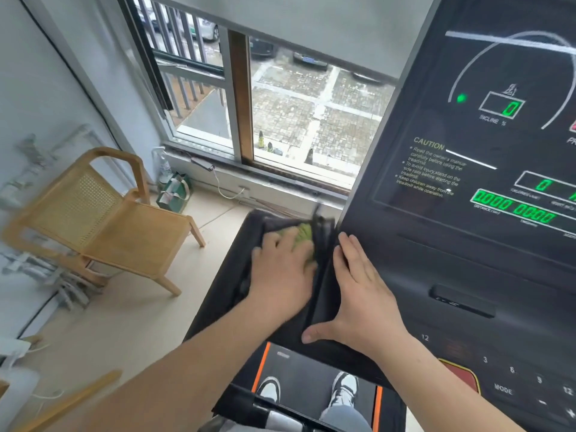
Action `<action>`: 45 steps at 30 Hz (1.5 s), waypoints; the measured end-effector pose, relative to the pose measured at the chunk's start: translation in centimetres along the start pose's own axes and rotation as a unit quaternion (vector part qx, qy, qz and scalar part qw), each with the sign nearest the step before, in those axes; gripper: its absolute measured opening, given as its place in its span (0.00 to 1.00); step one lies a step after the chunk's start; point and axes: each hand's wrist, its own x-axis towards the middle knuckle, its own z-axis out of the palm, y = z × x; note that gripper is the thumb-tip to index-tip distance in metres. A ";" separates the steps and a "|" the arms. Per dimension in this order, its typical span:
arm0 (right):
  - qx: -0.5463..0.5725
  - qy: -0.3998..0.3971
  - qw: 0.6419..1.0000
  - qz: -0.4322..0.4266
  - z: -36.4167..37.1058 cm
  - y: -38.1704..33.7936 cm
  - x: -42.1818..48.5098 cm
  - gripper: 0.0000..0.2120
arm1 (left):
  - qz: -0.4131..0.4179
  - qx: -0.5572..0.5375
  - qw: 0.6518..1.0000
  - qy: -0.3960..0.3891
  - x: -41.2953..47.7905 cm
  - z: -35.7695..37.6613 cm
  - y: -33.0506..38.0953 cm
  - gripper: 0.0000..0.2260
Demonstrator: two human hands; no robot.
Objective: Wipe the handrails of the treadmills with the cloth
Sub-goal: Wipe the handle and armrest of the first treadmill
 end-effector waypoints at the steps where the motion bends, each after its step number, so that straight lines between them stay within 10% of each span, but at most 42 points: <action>1: 0.004 0.001 1.000 0.003 0.0 0.1 -0.2 0.76 | 0.054 -0.017 0.998 -0.012 -2.0 0.3 0.2 0.17; 6: 0.006 -0.015 1.000 0.003 -0.1 0.0 -0.2 0.75 | 0.191 0.045 0.980 -0.017 0.7 -0.9 -4.6 0.18; 11: -0.006 -0.003 1.000 0.004 -0.1 -0.3 -0.4 0.74 | 0.028 -0.019 0.999 -0.014 -2.6 -0.2 -0.3 0.15; 23: -0.009 -0.017 1.000 0.006 0.7 -1.6 -2.6 0.62 | 0.120 0.217 0.954 -0.166 -1.6 -4.1 0.2 0.11; 30: 0.018 -0.005 1.000 0.022 1.0 -1.4 -3.0 0.63 | -0.123 -0.152 0.935 -0.296 1.3 -5.8 0.6 0.10; 33: 0.022 0.006 0.999 0.025 1.0 -1.5 -2.9 0.64 | -0.198 -0.262 0.910 -0.254 0.5 -5.4 0.2 0.12; 41: 0.008 0.007 1.000 0.003 1.2 -1.1 -2.9 0.59 | -0.040 -0.123 0.991 -0.041 -11.8 -0.6 1.5 0.16; 45: -0.014 -0.030 0.999 -0.004 0.5 -1.3 -2.8 0.69 | -0.040 -0.044 0.996 -0.060 -13.6 -0.6 1.1 0.15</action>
